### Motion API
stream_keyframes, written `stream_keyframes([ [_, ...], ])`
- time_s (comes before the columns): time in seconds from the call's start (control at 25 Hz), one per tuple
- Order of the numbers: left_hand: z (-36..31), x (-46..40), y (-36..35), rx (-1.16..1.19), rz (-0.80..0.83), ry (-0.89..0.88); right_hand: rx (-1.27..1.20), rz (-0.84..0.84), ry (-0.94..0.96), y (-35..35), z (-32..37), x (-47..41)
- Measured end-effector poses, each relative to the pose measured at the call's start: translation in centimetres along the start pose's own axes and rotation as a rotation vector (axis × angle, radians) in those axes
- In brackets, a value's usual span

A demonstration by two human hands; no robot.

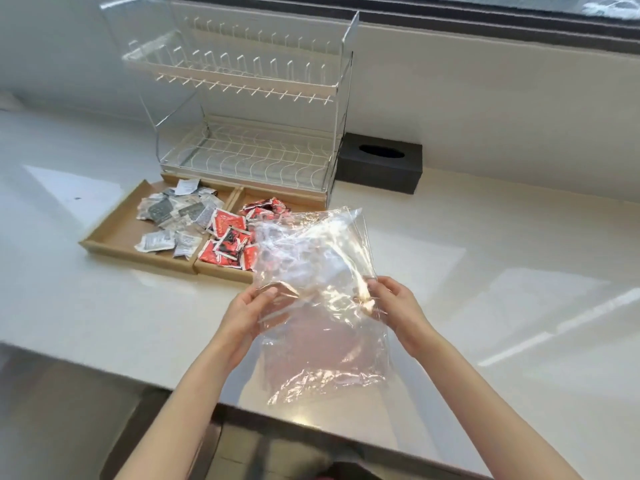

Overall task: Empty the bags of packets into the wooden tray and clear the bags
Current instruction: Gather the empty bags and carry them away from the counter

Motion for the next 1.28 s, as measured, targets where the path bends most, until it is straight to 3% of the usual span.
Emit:
stream_keyframes([
  [0.36, 1.9, 12.2, 17.7, 0.032, -0.264, 0.006, 0.059, 0.201, -0.026, -18.1, -4.3, 6.7],
  [0.68, 7.4, 21.9, 29.7, 0.074, -0.532, 0.108, 0.396, 0.393, -0.016, -30.0, -10.2, 11.1],
  [0.96, 15.7, 24.7, 35.2, 0.015, -0.691, 0.327, 0.645, 0.539, -0.118, -35.0, -16.7, 9.0],
  [1.28, 26.9, 20.6, 40.7, 0.004, -0.796, 0.461, 0.765, 0.563, -0.301, -37.5, -31.2, -0.1],
])
Point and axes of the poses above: each hand's wrist, its own x-axis away from the middle knuckle, its own y-axis out of the back of the hand, z = x × y, the point moved 9 cm from there along -x, towards the middle knuckle, and after that the axes turned 4 degrees about z, right-handed, at the moved point
